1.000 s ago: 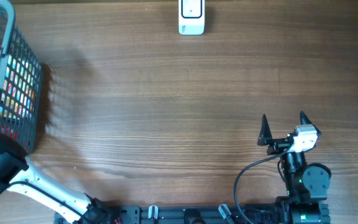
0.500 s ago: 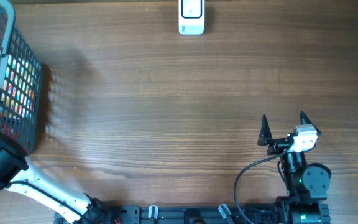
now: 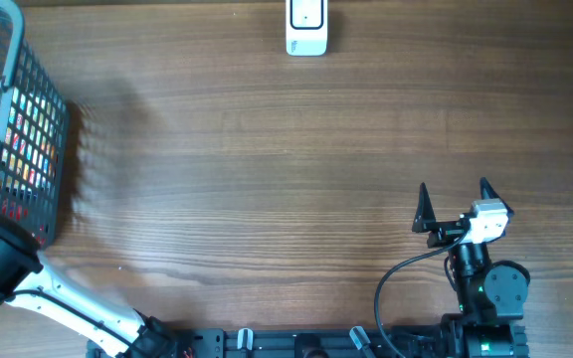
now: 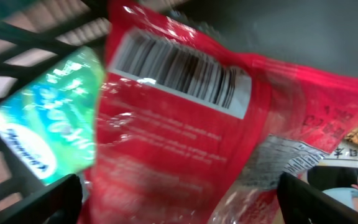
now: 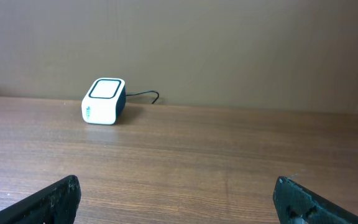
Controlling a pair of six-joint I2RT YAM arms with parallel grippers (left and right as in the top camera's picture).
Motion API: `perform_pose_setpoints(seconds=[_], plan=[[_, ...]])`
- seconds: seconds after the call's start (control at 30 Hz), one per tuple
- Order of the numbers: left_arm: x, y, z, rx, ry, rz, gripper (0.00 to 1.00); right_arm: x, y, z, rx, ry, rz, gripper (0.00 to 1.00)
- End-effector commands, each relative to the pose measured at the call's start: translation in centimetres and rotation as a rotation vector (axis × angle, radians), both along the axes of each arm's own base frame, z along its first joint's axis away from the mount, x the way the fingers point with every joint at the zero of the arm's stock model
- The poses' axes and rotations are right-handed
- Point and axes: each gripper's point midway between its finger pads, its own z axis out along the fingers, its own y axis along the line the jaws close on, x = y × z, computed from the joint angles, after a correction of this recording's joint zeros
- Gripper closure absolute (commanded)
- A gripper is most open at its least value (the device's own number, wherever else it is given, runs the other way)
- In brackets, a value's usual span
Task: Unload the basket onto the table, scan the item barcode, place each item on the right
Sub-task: 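Grasp the red snack bag with the left gripper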
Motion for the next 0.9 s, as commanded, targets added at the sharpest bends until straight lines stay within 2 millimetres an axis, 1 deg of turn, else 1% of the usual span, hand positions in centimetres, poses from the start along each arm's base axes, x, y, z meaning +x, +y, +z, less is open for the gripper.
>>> perform_pose_setpoints(seconds=[0.0, 0.03, 0.17, 0.2, 0.23, 0.27, 0.5, 0.6, 0.7, 0.87], plan=[[0.2, -1.2, -2.9, -0.105, -0.016, -0.014, 0.23, 0.0, -0.1, 0.1, 0.008, -0.007, -0.010, 0.00], [0.2, -1.1, -2.9, -0.104, -0.016, -0.014, 0.31, 0.0, -0.1, 0.1, 0.008, -0.007, -0.010, 0.00], [0.3, -1.1, -2.9, -0.102, -0.017, -0.015, 0.47, 0.0, -0.1, 0.1, 0.008, -0.007, -0.010, 0.00], [0.3, -1.1, -2.9, -0.102, -0.017, -0.015, 0.55, 0.0, -0.1, 0.1, 0.008, -0.007, -0.010, 0.00], [0.3, -1.1, -2.9, -0.101, -0.018, -0.015, 0.73, 0.0, -0.1, 0.1, 0.008, -0.007, -0.010, 0.00], [0.3, -1.1, -2.9, -0.100, -0.019, -0.015, 0.96, 0.0, -0.1, 0.1, 0.008, -0.007, -0.010, 0.00], [0.3, -1.0, -2.7, -0.097, -0.022, -0.015, 0.96, 0.0, -0.1, 0.1, 0.008, -0.007, -0.010, 0.00], [0.7, -1.1, -1.5, -0.090, -0.049, -0.019, 0.96, 0.0, -0.1, 0.1, 0.008, -0.007, -0.010, 0.00], [1.7, -1.4, 0.5, -0.086, -0.123, -0.032, 0.96, 0.0, -0.1, 0.1, 0.008, -0.007, -0.010, 0.00], [4.8, -2.8, 6.4, -0.093, -0.361, -0.089, 0.96, 0.0, -0.1, 0.1, 0.008, -0.007, -0.010, 0.00]])
